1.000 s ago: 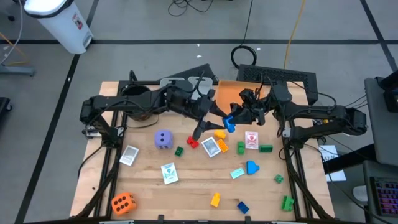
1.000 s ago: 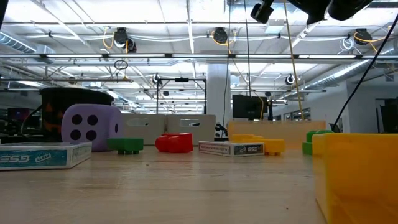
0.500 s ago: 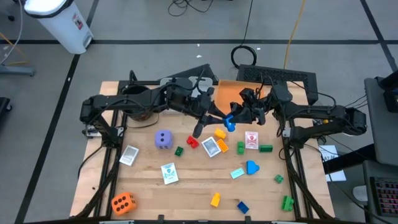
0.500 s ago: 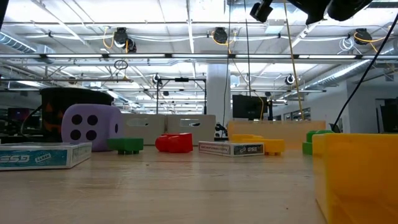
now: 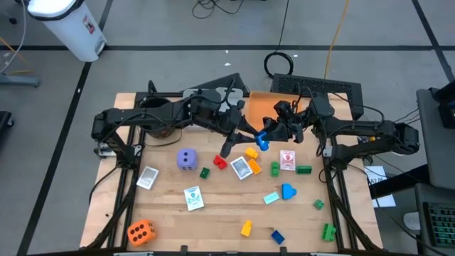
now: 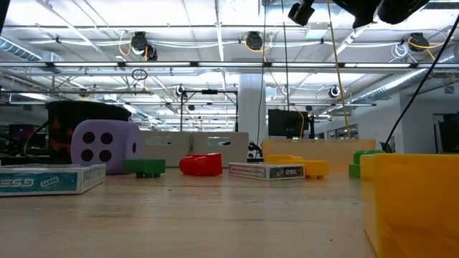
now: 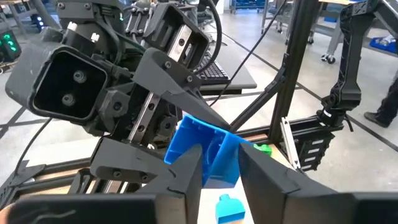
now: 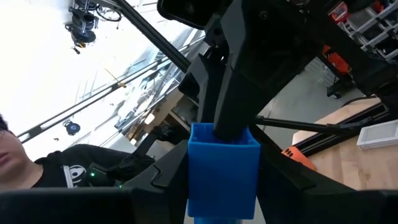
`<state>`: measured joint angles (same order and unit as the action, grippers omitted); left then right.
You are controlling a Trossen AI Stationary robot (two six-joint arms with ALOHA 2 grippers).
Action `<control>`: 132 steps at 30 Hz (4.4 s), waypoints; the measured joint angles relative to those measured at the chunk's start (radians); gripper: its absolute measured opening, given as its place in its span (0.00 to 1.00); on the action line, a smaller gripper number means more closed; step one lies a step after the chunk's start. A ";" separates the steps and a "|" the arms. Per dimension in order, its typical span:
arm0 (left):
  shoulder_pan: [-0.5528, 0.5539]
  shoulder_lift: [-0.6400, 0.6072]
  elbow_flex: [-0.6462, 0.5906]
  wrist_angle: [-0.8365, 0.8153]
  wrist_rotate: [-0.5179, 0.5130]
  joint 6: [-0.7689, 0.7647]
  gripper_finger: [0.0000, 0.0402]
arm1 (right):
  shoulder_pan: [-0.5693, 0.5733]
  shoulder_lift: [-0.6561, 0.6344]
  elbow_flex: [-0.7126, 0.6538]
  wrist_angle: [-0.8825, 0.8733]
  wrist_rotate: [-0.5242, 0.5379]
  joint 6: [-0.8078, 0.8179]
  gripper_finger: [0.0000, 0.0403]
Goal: Pick & Place Toys
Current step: Put the blue gamepiece into the right gray bin
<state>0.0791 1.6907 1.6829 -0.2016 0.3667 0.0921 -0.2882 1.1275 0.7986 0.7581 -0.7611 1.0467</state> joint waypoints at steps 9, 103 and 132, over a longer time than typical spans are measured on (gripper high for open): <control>0.000 0.009 0.000 -0.002 0.037 0.018 0.02 | 0.000 0.000 0.000 0.001 -0.002 0.014 0.35; 0.467 -0.106 -0.360 0.495 0.398 -0.952 0.00 | 0.159 -0.036 0.388 -0.760 1.037 -1.270 0.67; 0.420 -0.106 -0.365 0.595 0.382 -1.063 0.00 | 0.198 0.151 0.387 -0.604 1.237 -1.402 0.66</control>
<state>0.4988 1.5845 1.3178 0.3931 0.7483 -0.9710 -0.0906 1.2781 1.1854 0.1543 0.4757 -0.3553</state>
